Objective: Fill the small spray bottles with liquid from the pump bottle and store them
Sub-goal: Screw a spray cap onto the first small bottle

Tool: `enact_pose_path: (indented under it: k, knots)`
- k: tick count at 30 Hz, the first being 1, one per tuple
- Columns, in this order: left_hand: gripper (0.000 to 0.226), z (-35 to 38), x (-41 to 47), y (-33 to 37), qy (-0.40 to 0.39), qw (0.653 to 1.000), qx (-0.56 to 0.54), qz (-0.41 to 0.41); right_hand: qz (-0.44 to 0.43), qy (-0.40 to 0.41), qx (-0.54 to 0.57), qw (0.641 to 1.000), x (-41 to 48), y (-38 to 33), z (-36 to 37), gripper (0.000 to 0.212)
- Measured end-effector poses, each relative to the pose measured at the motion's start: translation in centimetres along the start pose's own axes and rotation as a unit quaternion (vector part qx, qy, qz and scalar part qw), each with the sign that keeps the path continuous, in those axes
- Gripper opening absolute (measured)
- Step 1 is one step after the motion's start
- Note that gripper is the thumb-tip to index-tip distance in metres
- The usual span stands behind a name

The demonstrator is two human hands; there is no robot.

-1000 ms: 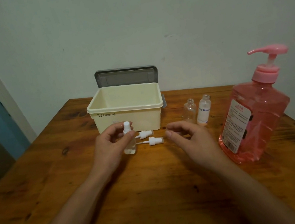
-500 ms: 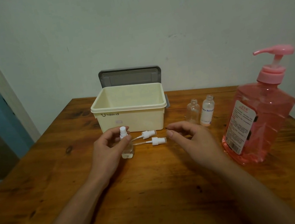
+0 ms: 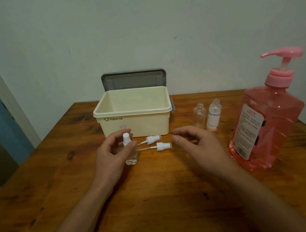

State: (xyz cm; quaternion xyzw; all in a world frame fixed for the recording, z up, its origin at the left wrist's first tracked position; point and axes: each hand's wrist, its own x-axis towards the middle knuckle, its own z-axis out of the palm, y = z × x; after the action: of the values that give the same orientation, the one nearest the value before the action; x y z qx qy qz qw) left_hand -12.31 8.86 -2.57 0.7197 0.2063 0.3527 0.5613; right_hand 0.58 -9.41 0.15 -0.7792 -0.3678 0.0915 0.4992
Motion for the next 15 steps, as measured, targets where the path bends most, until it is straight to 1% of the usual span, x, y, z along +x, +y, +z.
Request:
enact_pose_path:
  k: [5, 11, 15]
  knots:
    - [0.040, 0.1, 0.0, 0.5, 0.018, 0.999, 0.015, 0.037, 0.000, 0.000, 0.001, 1.000, -0.1, 0.0, -0.2, 0.027]
    - [0.029, 0.8, 0.0, 2.3, 0.074, 0.993, 0.010, 0.096, -0.011, 0.006, 0.002, 1.000, -0.3, -0.1, -0.5, 0.025]
    - [0.029, 2.1, -0.3, 4.3, 0.064, 0.987, -0.009, 0.149, -0.021, 0.019, 0.009, 1.000, -0.5, -0.1, -1.0, 0.024]
